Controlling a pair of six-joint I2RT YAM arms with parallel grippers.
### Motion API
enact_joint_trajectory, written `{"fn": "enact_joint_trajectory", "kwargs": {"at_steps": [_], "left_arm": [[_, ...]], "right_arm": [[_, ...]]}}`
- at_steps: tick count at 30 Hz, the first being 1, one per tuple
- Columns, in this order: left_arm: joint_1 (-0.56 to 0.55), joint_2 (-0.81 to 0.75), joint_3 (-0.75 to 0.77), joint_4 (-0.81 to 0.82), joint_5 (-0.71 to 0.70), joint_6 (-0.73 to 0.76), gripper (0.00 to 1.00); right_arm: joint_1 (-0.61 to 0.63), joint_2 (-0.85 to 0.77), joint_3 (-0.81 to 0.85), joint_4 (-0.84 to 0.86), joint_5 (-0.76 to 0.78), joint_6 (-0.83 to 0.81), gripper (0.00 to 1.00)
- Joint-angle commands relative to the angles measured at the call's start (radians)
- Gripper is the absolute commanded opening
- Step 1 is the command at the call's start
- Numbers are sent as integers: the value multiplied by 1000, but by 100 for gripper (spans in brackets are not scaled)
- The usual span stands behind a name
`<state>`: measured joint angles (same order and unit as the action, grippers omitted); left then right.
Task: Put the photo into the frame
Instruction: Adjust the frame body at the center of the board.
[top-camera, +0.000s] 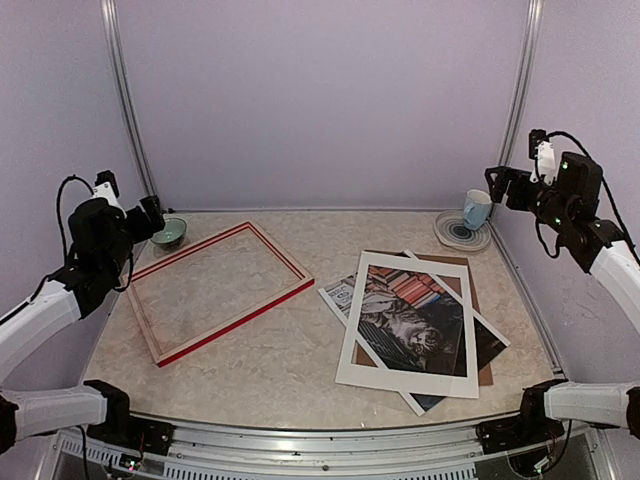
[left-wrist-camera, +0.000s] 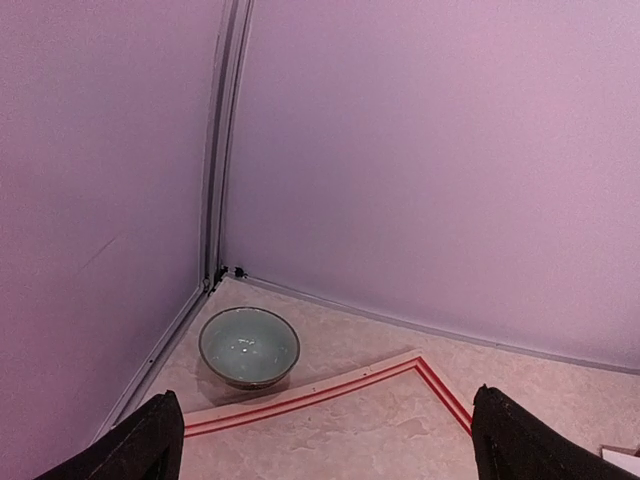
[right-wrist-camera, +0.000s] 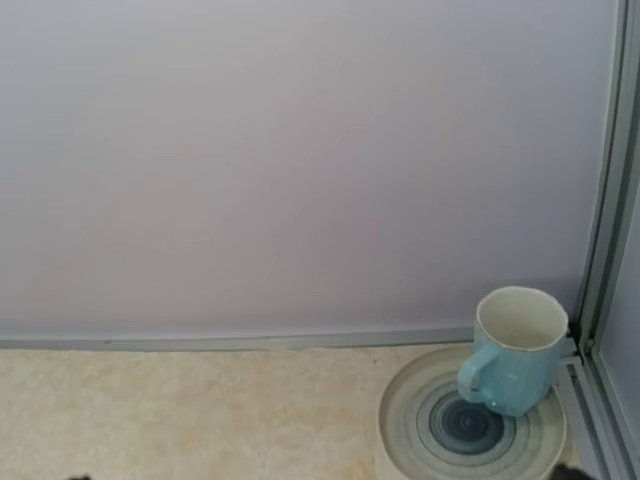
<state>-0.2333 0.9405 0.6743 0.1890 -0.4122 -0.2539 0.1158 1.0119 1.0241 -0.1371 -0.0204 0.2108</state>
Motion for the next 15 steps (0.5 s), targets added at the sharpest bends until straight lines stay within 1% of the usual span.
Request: {"fn": "enact_joint_trajectory", "kwargs": {"at_steps": [1,4,8,11,13,15], "left_arm": [[15,13,48,38,57,-38,99],[30,7,49,51,77,-122,99],[53,-2,62,66,209,-148,99],[60,3,86,47,241,-162,99],[62,1,94,51,253,-180,99],[63,0,103,55,275,-200,99]], "right_arm": [[3,17,52,1,5,19,99],[3,20,60,1,-10,27,99],[4,10,37,36,-85,51,99],[4,7,29,38,-177,82,99],[3,-9,-11,78,-197,123,99],[-15,-36,-86,171,-241,185,99]]}}
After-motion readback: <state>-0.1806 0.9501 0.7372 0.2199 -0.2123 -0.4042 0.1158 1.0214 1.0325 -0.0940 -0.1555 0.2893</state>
